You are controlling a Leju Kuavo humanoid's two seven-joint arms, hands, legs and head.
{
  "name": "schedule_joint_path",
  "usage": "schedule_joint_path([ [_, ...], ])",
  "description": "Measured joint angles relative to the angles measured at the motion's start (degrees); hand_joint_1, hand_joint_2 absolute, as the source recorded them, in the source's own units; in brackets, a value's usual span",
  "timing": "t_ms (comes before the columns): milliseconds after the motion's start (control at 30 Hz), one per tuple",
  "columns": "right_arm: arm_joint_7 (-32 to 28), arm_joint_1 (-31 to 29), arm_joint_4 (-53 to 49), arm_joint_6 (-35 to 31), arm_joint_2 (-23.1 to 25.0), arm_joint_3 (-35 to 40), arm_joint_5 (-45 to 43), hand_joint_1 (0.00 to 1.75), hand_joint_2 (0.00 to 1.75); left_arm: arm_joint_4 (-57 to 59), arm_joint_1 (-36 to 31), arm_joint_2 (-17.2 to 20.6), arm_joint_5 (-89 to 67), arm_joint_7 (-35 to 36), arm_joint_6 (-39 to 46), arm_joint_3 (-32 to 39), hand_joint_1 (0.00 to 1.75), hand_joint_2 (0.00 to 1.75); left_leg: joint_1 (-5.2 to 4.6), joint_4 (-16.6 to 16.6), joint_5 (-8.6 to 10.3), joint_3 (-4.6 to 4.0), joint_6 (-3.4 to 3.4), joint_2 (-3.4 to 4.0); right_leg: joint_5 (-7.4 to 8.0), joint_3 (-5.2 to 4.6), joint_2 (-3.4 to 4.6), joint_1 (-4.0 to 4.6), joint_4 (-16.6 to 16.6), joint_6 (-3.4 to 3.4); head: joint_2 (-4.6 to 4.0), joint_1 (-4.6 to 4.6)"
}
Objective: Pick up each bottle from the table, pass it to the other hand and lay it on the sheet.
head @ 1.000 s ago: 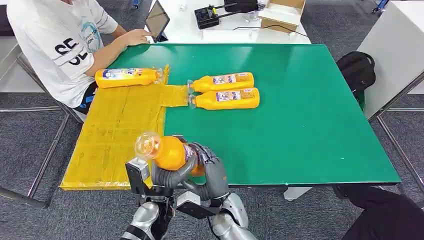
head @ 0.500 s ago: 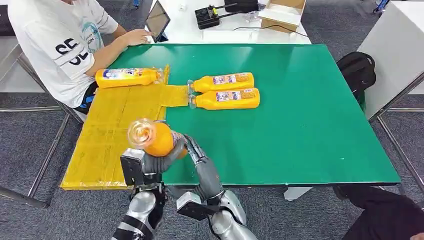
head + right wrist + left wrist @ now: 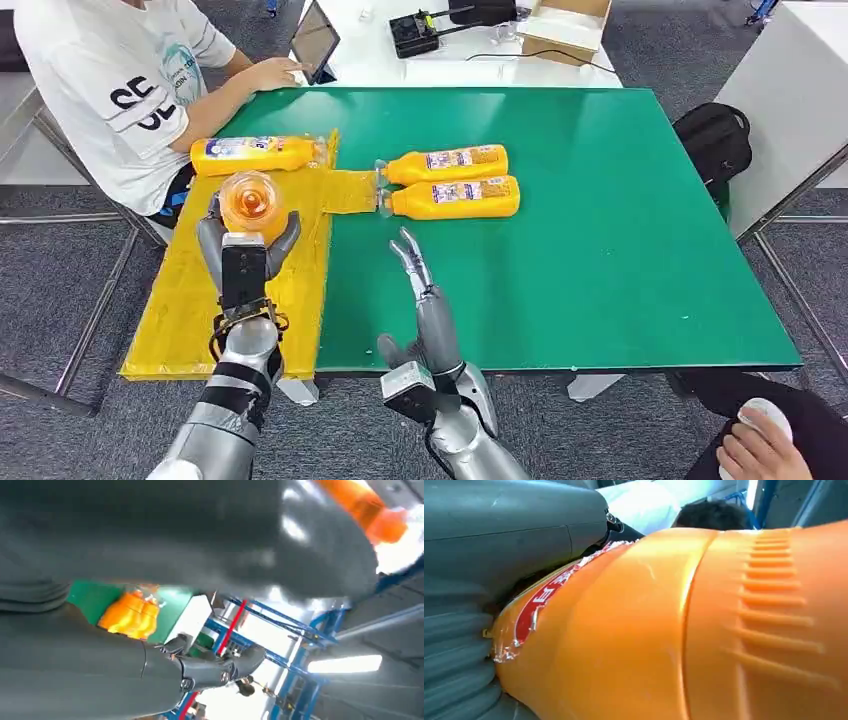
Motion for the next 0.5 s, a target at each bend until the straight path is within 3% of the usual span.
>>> schedule_joint_path([
  [100, 0.0, 0.31, -1.53, -1.91, -0.07, 0.02, -1.62, 0.0, 0.0, 0.9, -0.62, -0.29, -9.06, -0.02, 0.0, 3.02, 1.75, 1.75, 0.0, 0.0, 0.0, -0.02, 0.0, 0.0, 0.0, -0.01, 0.0, 0.0, 0.0, 0.0, 0.0, 0.0],
  [200, 0.0, 0.74, -4.22, -5.25, -0.33, 0.02, -5.1, 0.0, 0.0, 2.17, -2.67, -1.38, -38.87, 2.15, 0.0, 12.12, 1.75, 1.75, -0.01, 0.0, -0.01, -0.02, 0.0, 0.03, 0.0, -0.03, 0.01, 0.0, -0.01, 0.0, 0.0, 0.0],
  [300, 0.0, 1.34, -7.52, -7.65, -0.61, 0.04, -7.35, 0.0, 0.0, 3.26, -4.21, -1.27, -62.05, 11.12, 0.0, 19.08, 1.75, 1.75, -0.01, 0.0, -0.01, 0.02, 0.0, 0.07, 0.01, -0.04, 0.03, 0.0, -0.01, -0.02, 0.0, 0.0],
  [400, 0.0, 1.51, -9.72, -8.91, -1.05, 0.07, -8.22, 0.0, 0.0, 7.0, -5.08, 2.85, -64.94, 30.63, 0.0, 13.96, 1.75, 1.75, 0.01, 0.0, 0.0, 0.04, -0.01, 0.2, 0.03, -0.14, 0.12, 0.02, 0.03, -0.04, 0.0, 0.0],
  [500, 0.0, 1.56, -11.3, -10.07, -1.46, 0.11, -9.31, 0.0, 0.0, 12.49, -7.09, 7.7, -65.46, 38.48, 0.0, 5.28, 1.75, 1.75, 0.03, 0.0, 0.07, 0.02, -0.04, 0.08, 0.01, -0.12, 0.04, 0.03, 0.06, -0.04, 0.0, 0.0],
])
